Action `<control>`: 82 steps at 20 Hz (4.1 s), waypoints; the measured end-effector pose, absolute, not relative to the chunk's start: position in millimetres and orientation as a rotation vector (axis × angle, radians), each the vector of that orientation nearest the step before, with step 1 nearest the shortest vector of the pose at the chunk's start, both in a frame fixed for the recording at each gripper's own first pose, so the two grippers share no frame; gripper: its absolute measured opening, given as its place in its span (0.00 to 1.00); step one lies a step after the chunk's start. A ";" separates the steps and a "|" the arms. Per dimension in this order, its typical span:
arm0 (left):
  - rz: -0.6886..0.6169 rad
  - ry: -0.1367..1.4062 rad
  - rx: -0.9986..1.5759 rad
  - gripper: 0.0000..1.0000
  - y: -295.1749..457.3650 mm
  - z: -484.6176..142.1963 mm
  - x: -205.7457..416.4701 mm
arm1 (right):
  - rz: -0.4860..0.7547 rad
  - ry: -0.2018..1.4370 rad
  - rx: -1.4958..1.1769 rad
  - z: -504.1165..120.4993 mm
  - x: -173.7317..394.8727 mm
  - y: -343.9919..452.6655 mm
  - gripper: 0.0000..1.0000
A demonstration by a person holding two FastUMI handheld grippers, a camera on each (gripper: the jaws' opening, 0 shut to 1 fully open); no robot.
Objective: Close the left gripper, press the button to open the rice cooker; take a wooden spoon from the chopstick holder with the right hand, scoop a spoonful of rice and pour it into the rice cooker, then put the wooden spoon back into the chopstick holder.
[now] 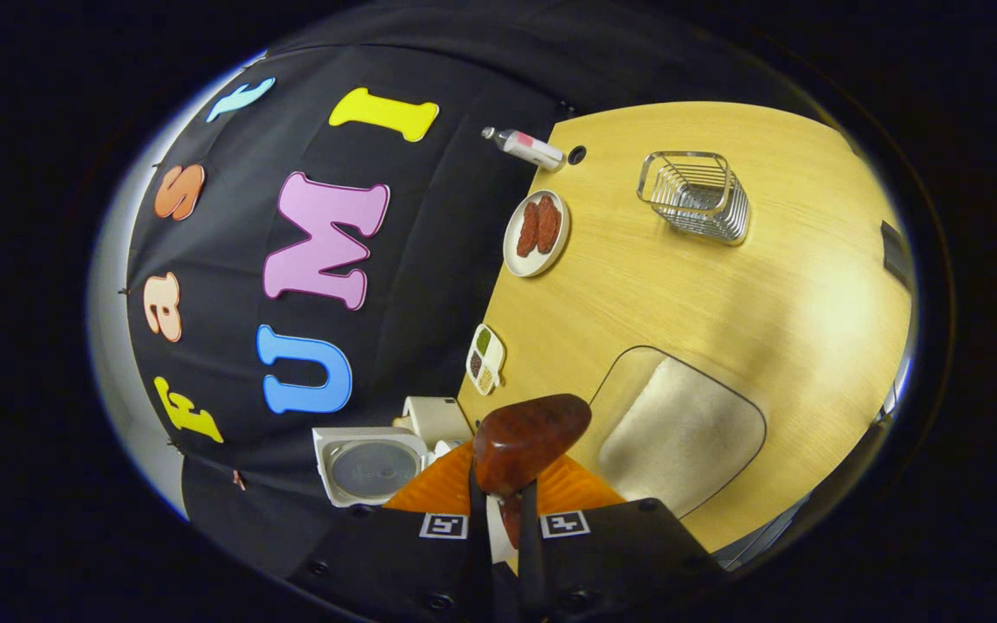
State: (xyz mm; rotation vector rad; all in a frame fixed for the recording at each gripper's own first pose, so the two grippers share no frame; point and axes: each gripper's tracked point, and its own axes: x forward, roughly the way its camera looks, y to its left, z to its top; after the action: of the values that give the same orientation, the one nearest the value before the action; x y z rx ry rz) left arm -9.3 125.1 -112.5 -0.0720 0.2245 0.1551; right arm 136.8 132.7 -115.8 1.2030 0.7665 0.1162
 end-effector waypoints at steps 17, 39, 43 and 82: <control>0.297 0.230 -0.128 0.95 195.4 -121.4 -33.2 | 0.360 0.776 1.114 -53.6 192.5 307.1 0.16; 0.389 0.259 -0.246 0.96 224.3 -149.1 -30.1 | 0.606 0.501 0.428 -98.5 219.3 478.6 0.16; 0.397 0.248 -0.256 0.95 228.6 -148.5 -32.0 | 0.670 0.440 0.312 -99.7 214.2 500.0 0.15; 0.231 0.166 -0.191 0.95 147.2 -112.2 3.0 | 0.741 0.058 -0.024 31.1 195.8 418.0 0.15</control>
State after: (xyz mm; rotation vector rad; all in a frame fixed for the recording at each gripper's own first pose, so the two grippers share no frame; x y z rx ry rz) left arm 3.0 147.2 -112.2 -0.1912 0.1664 0.2305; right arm 195.8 418.0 31.1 -0.0239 0.0580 0.7406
